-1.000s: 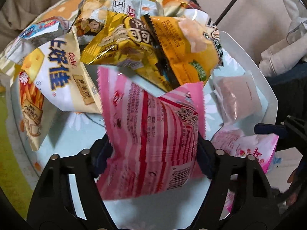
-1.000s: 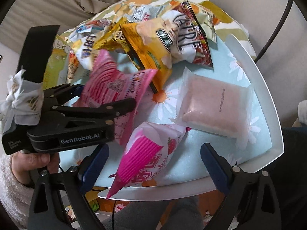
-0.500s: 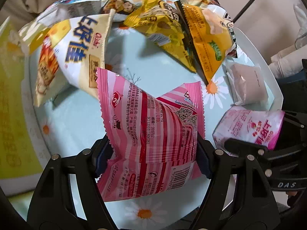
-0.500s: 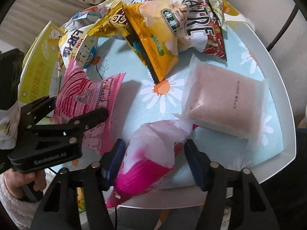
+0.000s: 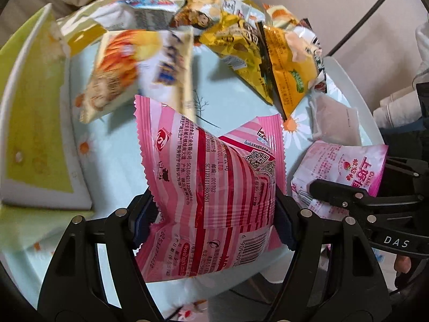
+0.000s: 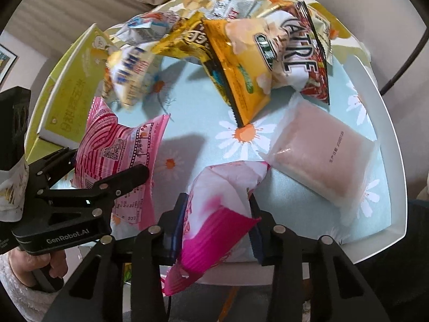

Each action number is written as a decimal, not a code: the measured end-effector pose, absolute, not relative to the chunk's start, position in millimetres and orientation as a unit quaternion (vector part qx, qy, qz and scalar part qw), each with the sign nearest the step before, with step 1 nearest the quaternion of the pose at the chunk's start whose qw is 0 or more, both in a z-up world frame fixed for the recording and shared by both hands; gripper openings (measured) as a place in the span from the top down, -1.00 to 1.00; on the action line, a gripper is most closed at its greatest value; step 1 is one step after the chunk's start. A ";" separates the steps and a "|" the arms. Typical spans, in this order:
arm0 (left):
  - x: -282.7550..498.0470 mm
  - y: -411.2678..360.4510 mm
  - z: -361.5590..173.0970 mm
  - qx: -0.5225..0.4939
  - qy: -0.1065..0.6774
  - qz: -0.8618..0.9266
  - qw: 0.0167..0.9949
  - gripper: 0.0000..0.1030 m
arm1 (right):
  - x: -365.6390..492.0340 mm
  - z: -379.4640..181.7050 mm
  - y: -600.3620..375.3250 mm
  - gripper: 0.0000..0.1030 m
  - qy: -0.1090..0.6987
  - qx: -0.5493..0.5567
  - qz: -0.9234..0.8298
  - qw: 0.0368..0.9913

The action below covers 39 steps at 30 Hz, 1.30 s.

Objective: Organize snacks
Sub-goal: 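Carry both pink bags to the box and release them inside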

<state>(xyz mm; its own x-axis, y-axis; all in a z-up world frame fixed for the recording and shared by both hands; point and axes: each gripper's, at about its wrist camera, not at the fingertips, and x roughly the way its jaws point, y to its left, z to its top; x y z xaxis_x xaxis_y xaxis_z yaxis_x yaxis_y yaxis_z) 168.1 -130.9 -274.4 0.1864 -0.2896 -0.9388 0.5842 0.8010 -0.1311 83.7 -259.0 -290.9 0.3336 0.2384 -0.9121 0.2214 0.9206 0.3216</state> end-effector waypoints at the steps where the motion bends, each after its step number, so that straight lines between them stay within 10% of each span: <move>1: 165.1 -129.2 -269.2 0.126 0.568 -0.285 0.762 -0.39 | 83.4 -288.5 -257.8 0.27 0.576 0.197 0.009 0.794; 25: 141.8 -35.2 -111.2 0.014 0.472 -0.100 0.876 -0.39 | 120.5 -155.5 -219.1 0.27 0.462 0.106 0.161 0.866; 39: 218.9 98.3 -104.8 -0.032 0.467 -0.029 0.883 -0.39 | 200.6 -115.9 -112.9 0.27 0.432 0.103 0.224 0.867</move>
